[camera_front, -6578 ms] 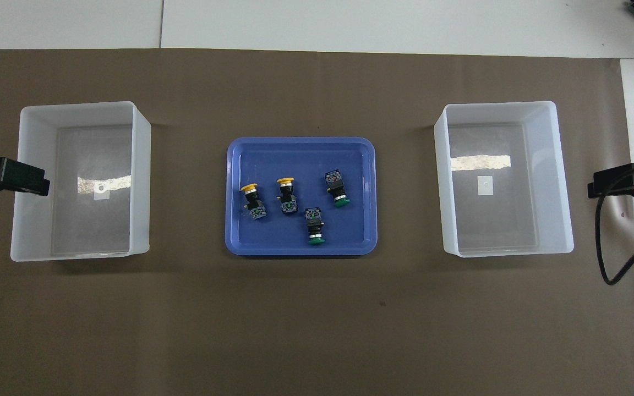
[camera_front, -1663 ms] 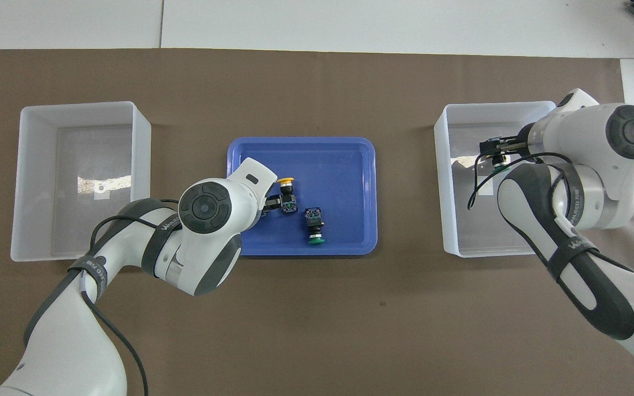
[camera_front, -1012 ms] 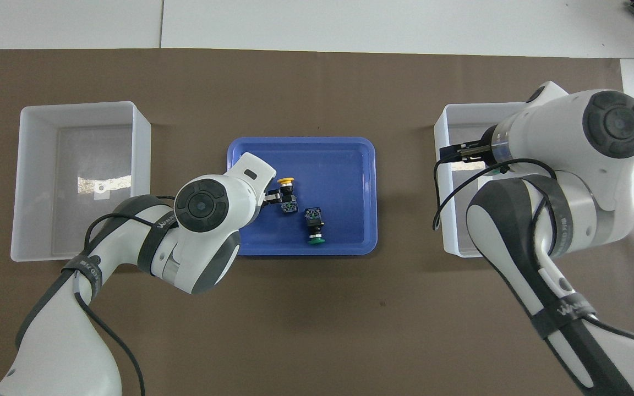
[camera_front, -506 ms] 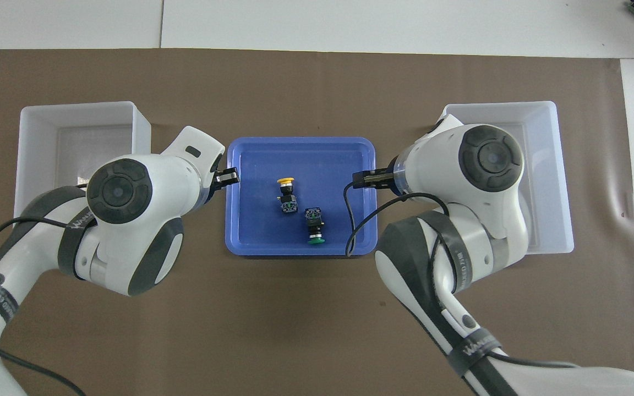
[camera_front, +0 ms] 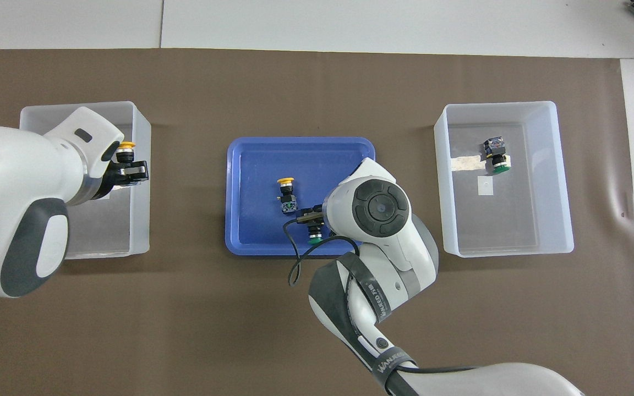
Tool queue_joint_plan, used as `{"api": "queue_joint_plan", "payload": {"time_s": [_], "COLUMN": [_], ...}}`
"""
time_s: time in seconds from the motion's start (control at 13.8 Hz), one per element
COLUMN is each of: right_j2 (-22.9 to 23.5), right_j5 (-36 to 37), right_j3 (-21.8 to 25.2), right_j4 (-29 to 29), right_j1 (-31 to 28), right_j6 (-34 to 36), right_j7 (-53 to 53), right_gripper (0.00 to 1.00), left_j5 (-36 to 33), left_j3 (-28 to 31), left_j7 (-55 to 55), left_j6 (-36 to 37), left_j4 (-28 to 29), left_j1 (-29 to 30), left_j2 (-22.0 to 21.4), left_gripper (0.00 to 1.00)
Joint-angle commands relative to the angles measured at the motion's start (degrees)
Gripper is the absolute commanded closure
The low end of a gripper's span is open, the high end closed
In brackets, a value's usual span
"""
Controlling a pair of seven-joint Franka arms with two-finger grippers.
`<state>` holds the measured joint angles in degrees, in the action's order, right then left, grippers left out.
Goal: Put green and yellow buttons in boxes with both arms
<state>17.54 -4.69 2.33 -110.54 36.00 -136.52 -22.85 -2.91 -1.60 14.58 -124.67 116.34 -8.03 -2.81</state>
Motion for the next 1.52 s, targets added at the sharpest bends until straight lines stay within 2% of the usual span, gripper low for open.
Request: {"api": "queue_joint_plan", "payload": {"time_s": [0.0,0.07,0.22,0.29,0.36,0.43,0.51,0.58,0.8,0.94,1.16,1.45], "right_j2": [2.84,3.46,4.08,4.08,4.17,4.52,4.61,4.61,3.65,0.41,-4.78,-9.27], "right_j5": [-0.15,0.11,0.82,0.91,0.91,0.91,0.82,0.73,0.12,0.2,0.21,0.73], "right_j3": [0.22,0.22,0.22,0.22,0.22,0.22,0.22,0.22,0.31,0.4,0.48,0.66], "right_j4": [-1.08,-1.08,-1.08,-1.25,-1.34,-1.43,-1.43,-1.35,-0.55,1.1,5.33,5.07], "right_j1": [2.23,2.23,2.23,2.06,1.71,1.71,1.71,1.71,1.18,-1.53,-8.64,-19.62], "right_j6": [-4.18,-4.72,-4.72,-4.46,-4.55,-4.55,-4.55,-4.37,-2.8,2.54,10.73,15.3], "right_j7": [-0.18,0.17,0.69,0.96,1.4,1.4,1.14,0.53,-3.08,-2.82,-0.98,12.96], "right_gripper": [0.0,0.0,0.0,0.07,0.22,0.5,0.82,1.0,1.0,1.0,1.0,1.0], "left_j5": [4.37,7.36,8.71,8.71,8.71,8.8,8.8,8.8,9.24,10.55,13.63,13.81], "left_j3": [-0.6,-0.51,-0.6,-0.6,-0.6,-0.6,-0.6,-0.6,-0.69,-0.77,-1.12,-1.04], "left_j7": [-12.24,-17.26,-22.56,-23.71,-25.73,-28.27,-30.3,-30.84,-30.76,-30.58,-29.71,-25.75], "left_j6": [1.01,0.4,-1.53,-2.58,-4.07,-6.44,-8.72,-9.27,-10.59,-11.9,-14.11,-18.15], "left_j4": [-1.65,-1.65,-1.73,-2.08,-2.61,-2.79,-2.7,-2.79,-2.96,-4.36,-7.26,-7.45], "left_j1": [6.6,8.63,11.53,11.98,12.86,13.65,14.27,14.62,14.36,13.92,13.57,12.25], "left_j2": [0.35,0.7,2.45,3.68,5.43,7.36,8.69,9.92,12.82,16.07,20.9,23.72], "left_gripper": [1.0,1.0,1.0,1.0,1.0,1.0,1.0,1.0,1.0,1.0,1.0,1.0]}}
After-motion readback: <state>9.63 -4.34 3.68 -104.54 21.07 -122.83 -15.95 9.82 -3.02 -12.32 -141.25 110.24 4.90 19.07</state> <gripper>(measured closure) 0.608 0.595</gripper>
